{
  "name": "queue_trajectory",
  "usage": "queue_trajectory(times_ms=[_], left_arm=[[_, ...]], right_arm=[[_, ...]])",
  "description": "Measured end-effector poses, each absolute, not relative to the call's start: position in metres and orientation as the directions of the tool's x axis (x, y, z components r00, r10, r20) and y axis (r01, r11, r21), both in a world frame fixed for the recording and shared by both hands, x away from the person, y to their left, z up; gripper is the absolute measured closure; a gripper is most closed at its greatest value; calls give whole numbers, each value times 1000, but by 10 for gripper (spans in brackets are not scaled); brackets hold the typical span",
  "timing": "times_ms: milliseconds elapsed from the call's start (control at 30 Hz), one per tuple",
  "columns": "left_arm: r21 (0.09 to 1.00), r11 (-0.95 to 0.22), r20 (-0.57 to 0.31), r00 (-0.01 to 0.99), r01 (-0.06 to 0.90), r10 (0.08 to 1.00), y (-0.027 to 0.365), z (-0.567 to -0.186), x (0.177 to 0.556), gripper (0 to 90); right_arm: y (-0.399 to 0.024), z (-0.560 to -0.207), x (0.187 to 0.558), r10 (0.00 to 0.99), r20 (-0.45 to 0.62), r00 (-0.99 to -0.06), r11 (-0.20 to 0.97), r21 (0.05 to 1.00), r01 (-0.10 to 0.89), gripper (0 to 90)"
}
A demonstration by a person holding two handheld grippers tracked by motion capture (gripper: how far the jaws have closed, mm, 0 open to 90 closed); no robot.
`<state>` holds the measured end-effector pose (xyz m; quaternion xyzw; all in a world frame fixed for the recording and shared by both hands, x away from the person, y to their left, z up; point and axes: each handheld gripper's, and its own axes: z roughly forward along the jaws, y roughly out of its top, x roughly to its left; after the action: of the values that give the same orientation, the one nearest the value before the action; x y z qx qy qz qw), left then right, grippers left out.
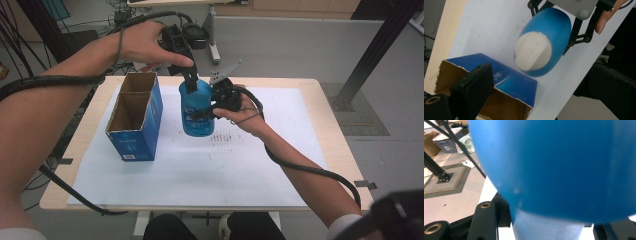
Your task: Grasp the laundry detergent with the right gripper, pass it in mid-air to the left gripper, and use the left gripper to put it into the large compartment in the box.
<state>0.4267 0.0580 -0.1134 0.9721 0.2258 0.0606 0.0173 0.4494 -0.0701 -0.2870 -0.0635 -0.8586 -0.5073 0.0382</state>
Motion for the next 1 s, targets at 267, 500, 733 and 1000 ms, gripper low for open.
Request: queue_trajectory(times_ms=[267, 500, 733, 1000], left_arm=[[39, -902, 84, 899, 429, 431, 58, -119, 426, 62], [18, -907, 59, 905, 421, 422, 60, -127, 427, 54], [11, -910, 48, 909, 414, 414, 62, -136, 426, 55], [-2, -916, 36, 915, 402, 402, 62, -143, 427, 55]], right_arm=[[-60, -284, 444, 9, 123, -992, 468, 876, 113, 440], [-54, -281, 439, -45, 119, -992, 465, 881, 85, 440], [-52, -278, 436, -60, 110, -992, 465, 883, 70, 439], [-51, -276, 435, -67, 117, -991, 461, 885, 73, 439]])
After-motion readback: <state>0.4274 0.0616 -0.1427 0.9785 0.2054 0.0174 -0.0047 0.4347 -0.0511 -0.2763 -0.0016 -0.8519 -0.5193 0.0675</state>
